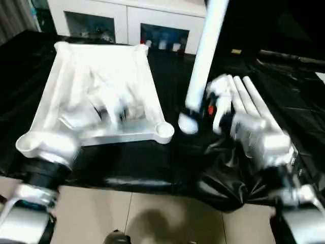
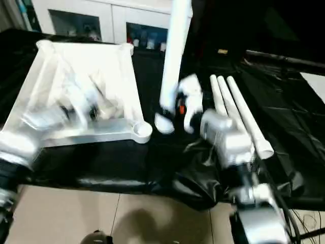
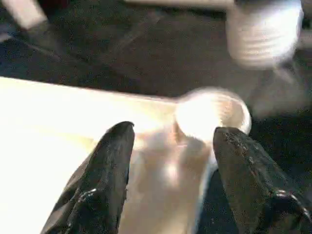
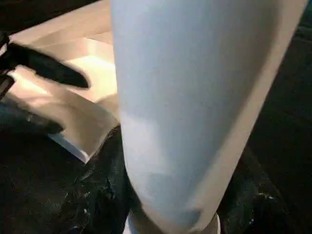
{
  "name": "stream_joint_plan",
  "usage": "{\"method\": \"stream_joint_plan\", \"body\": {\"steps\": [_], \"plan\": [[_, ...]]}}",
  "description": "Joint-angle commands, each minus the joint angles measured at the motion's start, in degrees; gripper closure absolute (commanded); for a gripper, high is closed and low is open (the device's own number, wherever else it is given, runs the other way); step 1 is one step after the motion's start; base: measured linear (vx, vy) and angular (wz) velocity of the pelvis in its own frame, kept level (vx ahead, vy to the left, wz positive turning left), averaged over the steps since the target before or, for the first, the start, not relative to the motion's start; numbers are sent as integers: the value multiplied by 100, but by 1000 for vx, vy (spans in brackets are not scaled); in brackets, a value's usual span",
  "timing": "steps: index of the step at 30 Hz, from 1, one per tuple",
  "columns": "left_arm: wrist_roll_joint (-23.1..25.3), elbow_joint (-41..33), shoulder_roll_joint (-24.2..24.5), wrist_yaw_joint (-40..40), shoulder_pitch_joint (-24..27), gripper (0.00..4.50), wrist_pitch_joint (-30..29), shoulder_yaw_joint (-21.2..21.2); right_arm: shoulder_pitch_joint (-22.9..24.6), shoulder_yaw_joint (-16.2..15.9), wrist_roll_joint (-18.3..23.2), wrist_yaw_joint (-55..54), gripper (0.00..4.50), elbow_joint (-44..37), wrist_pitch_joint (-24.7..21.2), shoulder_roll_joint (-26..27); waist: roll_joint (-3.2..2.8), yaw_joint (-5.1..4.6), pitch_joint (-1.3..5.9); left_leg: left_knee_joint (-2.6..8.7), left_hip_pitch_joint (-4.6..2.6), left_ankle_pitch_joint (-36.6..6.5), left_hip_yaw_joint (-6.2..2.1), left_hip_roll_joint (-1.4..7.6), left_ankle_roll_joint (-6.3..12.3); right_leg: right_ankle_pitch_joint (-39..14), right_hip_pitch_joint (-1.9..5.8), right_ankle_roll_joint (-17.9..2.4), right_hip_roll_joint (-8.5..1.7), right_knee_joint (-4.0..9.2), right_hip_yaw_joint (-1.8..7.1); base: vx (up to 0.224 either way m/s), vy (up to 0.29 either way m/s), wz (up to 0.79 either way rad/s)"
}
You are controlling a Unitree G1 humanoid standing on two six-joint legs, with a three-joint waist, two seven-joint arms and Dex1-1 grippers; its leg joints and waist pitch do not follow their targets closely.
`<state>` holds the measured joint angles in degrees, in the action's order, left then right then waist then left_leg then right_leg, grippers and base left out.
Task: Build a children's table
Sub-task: Pick table leg
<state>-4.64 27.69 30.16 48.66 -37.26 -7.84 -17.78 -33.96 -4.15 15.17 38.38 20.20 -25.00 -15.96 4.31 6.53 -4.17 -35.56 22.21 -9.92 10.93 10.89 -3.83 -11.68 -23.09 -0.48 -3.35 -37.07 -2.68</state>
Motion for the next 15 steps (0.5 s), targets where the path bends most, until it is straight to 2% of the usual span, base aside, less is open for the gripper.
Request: {"method": "stream_joint_plan", "body": {"steps": [1,2,3,4,5,6,8,9,10,11,13,14,15], "plan": [[221,438,74,212,-206,174,354,-124,75,229,61,-52,262,-276,-34,-81,-166,-34,493,452,-178,-814,-111,203,-309,-83,300,-1006,-447,381,275,0,0,0],[259,693,113,358,-272,192,427,-186,159,246,102,-5,262,-390,-107,-120,-195,-28,503,452,-181,-862,-128,214,-337,-118,315,-1045,-467,354,276,0,0,0],[270,785,133,429,-297,192,425,-211,194,256,123,13,262,-440,-138,-134,-191,-37,489,457,-182,-884,-115,205,-319,-162,306,-1035,-455,385,281,0,0,0],[330,942,166,574,-335,195,523,-246,238,268,142,14,262,-494,-159,-151,-228,-43,483,464,-187,-977,-131,222,-343,-240,302,-1082,-471,372,280,0,0,0],[360,1004,174,606,-354,205,563,-255,249,271,142,13,262,-506,-160,-157,-199,-57,491,462,-186,-1034,-129,225,-348,-297,311,-1115,-475,380,277,0,0,0],[488,1246,191,611,-443,219,701,-281,295,268,128,20,262,-555,-170,-199,-261,-65,486,463,-192,-1065,-136,221,-353,-341,297,-1127,-470,389,277,0,0,0],[679,1692,170,458,-634,235,923,-322,363,256,91,25,262,-605,-130,-244,-238,-89,497,459,-193,-1133,-140,225,-353,-369,316,-1138,-476,398,279,0,0,0],[731,1871,155,409,-717,235,988,-329,389,254,88,26,262,-630,-120,-260,-290,-94,490,456,-191,-1141,-141,219,-348,-374,303,-1154,-472,401,280,0,0,0],[747,2085,136,470,-813,235,1072,-328,430,244,84,22,262,-676,-107,-277,-286,-105,492,456,-196,-1176,-141,226,-356,-383,303,-1170,-474,407,278,0,0,0],[742,2218,124,570,-867,248,1139,-318,458,238,82,17,262,-717,-110,-285,-266,-109,485,458,-190,-1205,-144,228,-336,-399,307,-1212,-475,413,279,0,0,0],[747,2346,112,670,-918,278,1203,-312,475,239,77,8,262,-744,-122,-289,-266,-107,491,455,-194,-1220,-145,235,-323,-446,305,-1258,-491,409,277,0,0,0],[738,2485,101,833,-985,278,1258,-313,487,239,64,4,262,-769,-140,-302,-365,-106,488,451,-190,-1238,-157,229,-343,-453,301,-1282,-497,406,279,0,0,0],[744,2585,91,932,-1037,280,1302,-313,500,245,57,0,262,-804,-167,-310,-342,-132,480,453,-196,-1317,-145,224,-341,-487,301,-1297,-478,440,276,0,0,0]]}}
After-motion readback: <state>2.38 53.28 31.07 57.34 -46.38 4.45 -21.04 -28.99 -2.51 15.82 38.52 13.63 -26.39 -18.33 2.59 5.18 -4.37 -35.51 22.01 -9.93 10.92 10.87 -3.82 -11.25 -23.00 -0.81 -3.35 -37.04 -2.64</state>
